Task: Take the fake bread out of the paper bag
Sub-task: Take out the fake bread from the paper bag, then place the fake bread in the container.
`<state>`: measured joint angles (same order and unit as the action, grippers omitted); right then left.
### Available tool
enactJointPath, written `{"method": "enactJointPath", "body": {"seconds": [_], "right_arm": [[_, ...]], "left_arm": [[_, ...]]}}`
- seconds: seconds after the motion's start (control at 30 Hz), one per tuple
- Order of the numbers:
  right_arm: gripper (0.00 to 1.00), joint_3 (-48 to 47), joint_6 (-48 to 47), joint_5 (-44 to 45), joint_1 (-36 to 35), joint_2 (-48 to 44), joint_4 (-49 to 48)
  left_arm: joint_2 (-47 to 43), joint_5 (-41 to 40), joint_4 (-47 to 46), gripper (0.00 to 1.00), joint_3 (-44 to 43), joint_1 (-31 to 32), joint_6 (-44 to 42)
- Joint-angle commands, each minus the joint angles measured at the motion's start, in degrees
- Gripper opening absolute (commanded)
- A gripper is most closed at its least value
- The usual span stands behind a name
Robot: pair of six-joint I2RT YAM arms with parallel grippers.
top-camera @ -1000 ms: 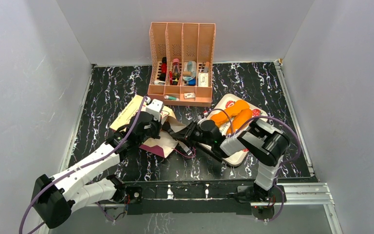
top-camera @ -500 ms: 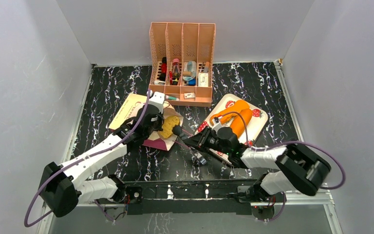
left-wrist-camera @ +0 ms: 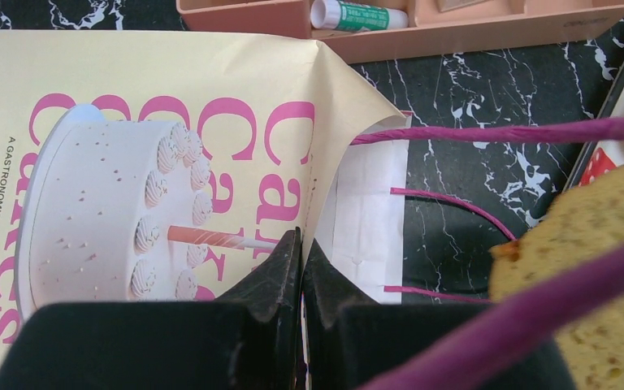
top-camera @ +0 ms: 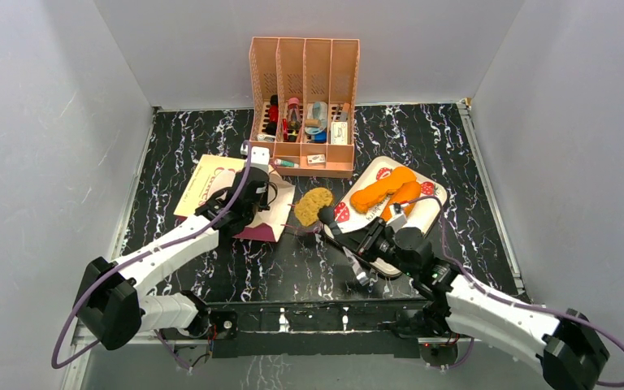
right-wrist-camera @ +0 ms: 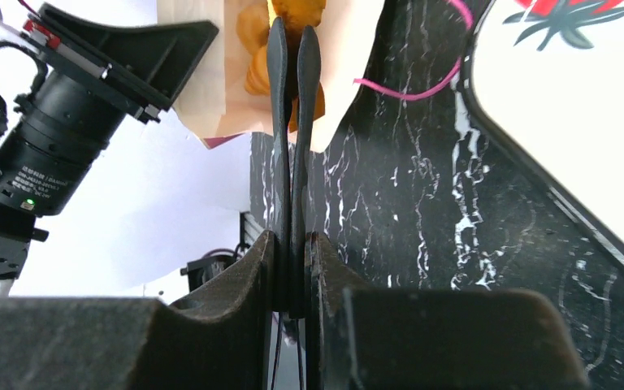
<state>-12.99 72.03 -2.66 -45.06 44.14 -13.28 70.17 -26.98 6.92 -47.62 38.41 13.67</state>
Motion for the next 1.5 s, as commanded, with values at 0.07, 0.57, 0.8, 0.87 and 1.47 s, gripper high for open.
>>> {"method": "enactJointPath", "body": {"seconds": [0.07, 0.57, 0.8, 0.87, 1.47], "right_arm": [[0.0, -2.68, -0.55, 12.44, 0.26, -11.03, 15.42], [0.02, -5.25, -0.04, 33.48, 0.65, -19.07, 32.4], [0.16, -4.69, 4.35, 36.41, 0.68, -19.98, 37.72], [0.24, -4.68, 5.17, 36.64, 0.67, -19.78, 38.47], [0.45, -6.09, 6.64, 37.82, 0.67, -20.91, 42.71]], "left_arm": [[0.06, -1.87, 1.63, 0.0, -2.46, -1.49, 0.45], [-3.41, 1.89, 4.98, 0.0, -2.73, -1.56, 1.1], [-3.81, 3.82, 4.42, 0.0, -2.73, -1.59, 0.7], [-3.82, 4.22, 4.15, 0.0, -2.53, -1.58, 0.58], [-3.29, 5.07, 3.59, 0.0, -2.49, -1.59, 0.74]]}}
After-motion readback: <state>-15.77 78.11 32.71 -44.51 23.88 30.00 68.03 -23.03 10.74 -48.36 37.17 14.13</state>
